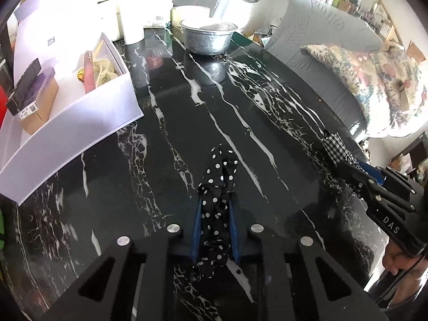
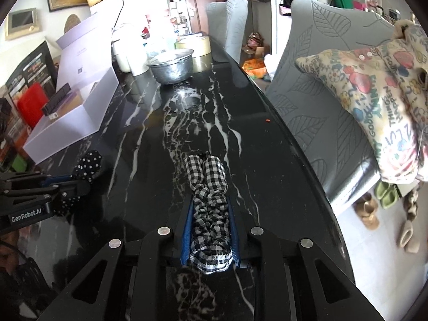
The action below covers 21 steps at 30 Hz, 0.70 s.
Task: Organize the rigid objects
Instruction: 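Grasp the polka-dot scrunchie with the left tool while the right tool grasps the gingham scrunchie, then lift and carry both scrunchies toward the white box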
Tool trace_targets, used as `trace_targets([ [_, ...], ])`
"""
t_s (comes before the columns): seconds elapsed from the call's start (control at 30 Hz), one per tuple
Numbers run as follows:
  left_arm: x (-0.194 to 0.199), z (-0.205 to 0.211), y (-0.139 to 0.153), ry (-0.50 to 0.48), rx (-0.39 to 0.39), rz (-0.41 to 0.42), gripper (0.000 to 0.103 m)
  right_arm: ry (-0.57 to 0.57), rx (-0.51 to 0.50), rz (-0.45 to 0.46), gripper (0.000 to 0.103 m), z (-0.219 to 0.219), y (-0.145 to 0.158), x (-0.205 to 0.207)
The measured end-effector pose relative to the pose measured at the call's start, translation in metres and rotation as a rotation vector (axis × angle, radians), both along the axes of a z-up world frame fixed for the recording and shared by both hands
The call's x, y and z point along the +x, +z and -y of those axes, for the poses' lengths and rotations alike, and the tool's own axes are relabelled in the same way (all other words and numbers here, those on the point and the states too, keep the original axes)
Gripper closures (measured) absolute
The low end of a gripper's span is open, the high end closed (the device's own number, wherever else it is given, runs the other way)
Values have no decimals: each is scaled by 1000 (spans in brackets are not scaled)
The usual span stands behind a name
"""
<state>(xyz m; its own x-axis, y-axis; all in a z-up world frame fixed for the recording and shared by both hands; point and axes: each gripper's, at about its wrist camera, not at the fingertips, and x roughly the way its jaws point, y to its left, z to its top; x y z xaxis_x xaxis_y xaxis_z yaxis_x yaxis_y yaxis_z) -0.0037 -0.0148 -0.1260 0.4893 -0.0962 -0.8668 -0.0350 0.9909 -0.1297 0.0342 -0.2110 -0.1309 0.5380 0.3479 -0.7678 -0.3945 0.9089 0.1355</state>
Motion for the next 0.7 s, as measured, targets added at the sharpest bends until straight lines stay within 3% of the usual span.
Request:
trace_targets([
  [0.3, -18, -9, 8, 24, -36, 23, 85, 19, -5, 8, 80, -7, 6, -15],
  [0.7, -52, -34, 20, 100, 5, 52, 85, 148, 6, 25, 80, -47, 14, -36],
])
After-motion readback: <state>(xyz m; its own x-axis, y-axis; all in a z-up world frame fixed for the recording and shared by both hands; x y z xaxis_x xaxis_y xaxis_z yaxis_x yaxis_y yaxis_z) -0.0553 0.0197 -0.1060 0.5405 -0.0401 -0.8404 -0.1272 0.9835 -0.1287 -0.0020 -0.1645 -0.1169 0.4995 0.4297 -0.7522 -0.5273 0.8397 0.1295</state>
